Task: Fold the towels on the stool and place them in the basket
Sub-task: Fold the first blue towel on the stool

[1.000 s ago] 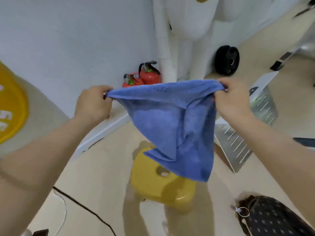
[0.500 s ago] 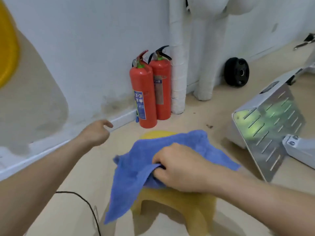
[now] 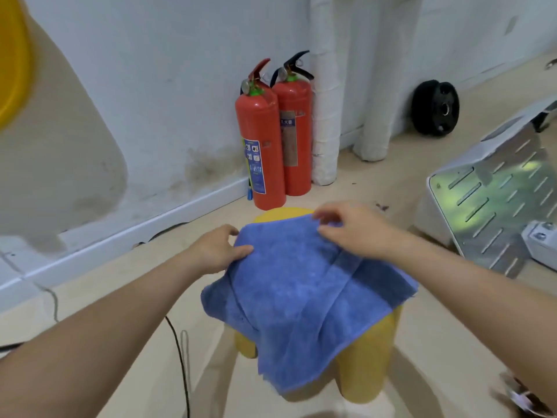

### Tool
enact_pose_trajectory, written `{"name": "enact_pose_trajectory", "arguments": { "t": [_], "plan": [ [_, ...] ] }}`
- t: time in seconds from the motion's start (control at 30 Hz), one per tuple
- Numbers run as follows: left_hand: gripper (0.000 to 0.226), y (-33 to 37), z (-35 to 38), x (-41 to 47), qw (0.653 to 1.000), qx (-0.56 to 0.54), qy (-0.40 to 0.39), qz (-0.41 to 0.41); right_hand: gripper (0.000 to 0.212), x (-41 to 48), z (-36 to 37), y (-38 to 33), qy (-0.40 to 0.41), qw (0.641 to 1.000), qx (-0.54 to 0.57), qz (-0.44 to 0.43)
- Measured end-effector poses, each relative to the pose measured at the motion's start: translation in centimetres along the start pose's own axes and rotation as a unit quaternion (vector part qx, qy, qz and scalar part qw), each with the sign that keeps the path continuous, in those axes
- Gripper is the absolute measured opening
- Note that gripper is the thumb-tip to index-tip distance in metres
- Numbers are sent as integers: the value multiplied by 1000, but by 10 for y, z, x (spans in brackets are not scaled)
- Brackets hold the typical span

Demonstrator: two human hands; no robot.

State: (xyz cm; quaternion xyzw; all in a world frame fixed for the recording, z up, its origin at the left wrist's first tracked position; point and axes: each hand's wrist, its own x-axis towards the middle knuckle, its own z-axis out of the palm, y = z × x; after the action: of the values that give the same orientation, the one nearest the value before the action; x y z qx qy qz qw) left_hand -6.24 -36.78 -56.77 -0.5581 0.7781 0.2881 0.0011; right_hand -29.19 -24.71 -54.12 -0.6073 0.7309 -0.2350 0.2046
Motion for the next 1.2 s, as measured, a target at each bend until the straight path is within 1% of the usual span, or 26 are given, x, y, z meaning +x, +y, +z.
{"name": "enact_pose_trajectory", "arguments": {
  "t": [0.03,0.07,0.13,0.2,0.23,0.27,0.33,0.37,0.43,0.5,0.53,0.6,0.67,0.7,0.73,0.8,0.87,0.9,0.93,1.0,1.03,1.07,1.1,1.13,1.17,1.2],
  "plan": [
    [38,-1,3,1,998,-59,1,-18,43,8,-7,20,26,998,-48,38],
    [27,0,6,2,996,-80,26,-14,59,12,-10,40,32,993,-65,92],
    [19,2,13,1,994,23,101,37,81,9,-12,71,13,973,23,229],
    [18,3,18,-1,969,156,172,87,79,-5,-10,86,-33,916,181,358],
    [17,2,19,0,958,177,204,98,78,-12,-10,91,-58,886,228,398],
    [16,-1,19,4,956,173,219,92,79,-19,-10,95,-79,870,252,418],
    [11,-4,17,11,977,62,200,51,71,-28,-10,102,-76,862,276,418],
    [12,-4,14,13,986,-17,167,18,62,-31,-7,103,-57,864,293,407],
    [21,0,10,15,984,-140,99,-39,47,-34,0,108,6,871,327,366],
    [24,4,8,16,985,-153,69,-39,34,-35,6,111,62,889,321,322],
    [22,7,9,15,987,-138,72,-27,33,-35,7,114,75,901,297,305],
    [17,14,12,16,994,-51,93,11,33,-36,1,118,64,931,219,284],
    [13,24,10,21,992,15,117,39,27,-40,-14,124,-7,963,62,261],
    [12,27,8,27,988,20,142,49,23,-44,-21,126,-65,965,-12,255],
    [13,28,4,36,981,19,184,62,19,-51,-27,127,-133,955,-53,261],
    [12,31,-3,52,957,33,276,85,18,-66,-36,128,-264,915,-47,302],
    [17,39,-2,52,948,38,299,103,19,-78,-38,128,-333,882,-30,331],
    [23,46,3,45,950,33,283,129,24,-79,-39,128,-330,883,-33,331],
    [25,54,10,31,950,28,259,175,27,-78,-39,127,-296,899,-35,322],
    [19,67,31,-8,940,19,159,302,27,-68,-41,123,-164,945,5,283],
    [23,72,42,-31,931,40,80,354,25,-62,-40,119,-106,957,50,265],
    [35,74,54,-53,918,96,11,384,23,-56,-39,114,-72,960,92,254],
    [47,73,67,-70,898,177,-25,403,23,-54,-37,108,-60,958,127,251],
    [54,68,80,-81,865,256,-6,430,25,-54,-33,105,-62,953,150,256],
    [52,61,89,-87,835,300,34,460,29,-59,-30,104,-71,947,167,263],
    [42,57,94,-90,816,309,79,482,34,-67,-25,108,-85,940,181,278]
  ]
}}
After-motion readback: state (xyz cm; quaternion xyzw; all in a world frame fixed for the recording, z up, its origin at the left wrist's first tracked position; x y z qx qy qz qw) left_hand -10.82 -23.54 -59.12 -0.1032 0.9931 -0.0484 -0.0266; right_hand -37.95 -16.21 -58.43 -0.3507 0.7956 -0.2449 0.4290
